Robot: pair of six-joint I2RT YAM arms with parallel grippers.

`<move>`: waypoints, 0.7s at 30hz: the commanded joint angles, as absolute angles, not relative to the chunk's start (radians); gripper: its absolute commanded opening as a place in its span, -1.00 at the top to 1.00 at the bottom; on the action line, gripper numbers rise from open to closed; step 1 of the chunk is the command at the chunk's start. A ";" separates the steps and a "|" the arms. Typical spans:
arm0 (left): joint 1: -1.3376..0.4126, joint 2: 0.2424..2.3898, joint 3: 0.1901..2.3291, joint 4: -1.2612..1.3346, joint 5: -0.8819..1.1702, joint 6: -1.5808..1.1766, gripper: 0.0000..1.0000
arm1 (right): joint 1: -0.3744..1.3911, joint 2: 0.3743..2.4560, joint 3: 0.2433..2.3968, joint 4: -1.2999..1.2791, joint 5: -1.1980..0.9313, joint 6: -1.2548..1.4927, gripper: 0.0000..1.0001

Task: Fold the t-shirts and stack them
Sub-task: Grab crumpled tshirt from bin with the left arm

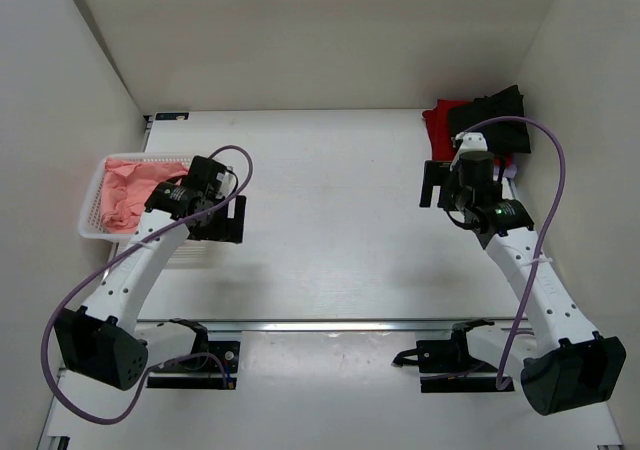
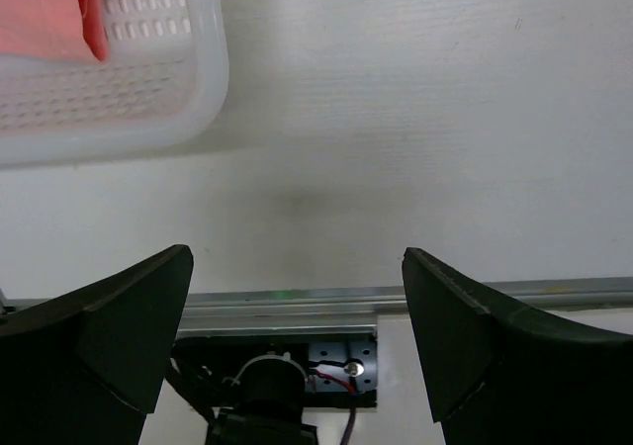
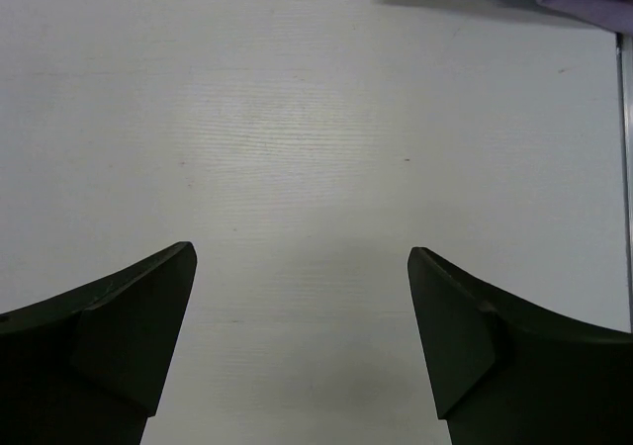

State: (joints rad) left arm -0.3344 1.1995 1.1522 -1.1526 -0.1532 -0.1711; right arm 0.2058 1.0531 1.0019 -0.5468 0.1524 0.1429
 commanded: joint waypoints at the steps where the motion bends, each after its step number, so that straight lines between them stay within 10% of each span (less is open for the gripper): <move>1: -0.305 1.172 1.164 -1.147 -0.094 -0.285 -0.98 | 0.222 1.066 1.028 -0.551 0.141 0.155 -0.73; 19: -0.198 1.103 1.278 -0.734 -0.080 -0.116 -0.98 | 0.393 1.342 1.327 -0.698 0.198 0.054 -0.83; 21: -0.161 1.146 1.278 -0.656 -0.066 -0.173 -0.15 | 0.397 1.333 1.315 -0.693 0.183 0.066 -0.83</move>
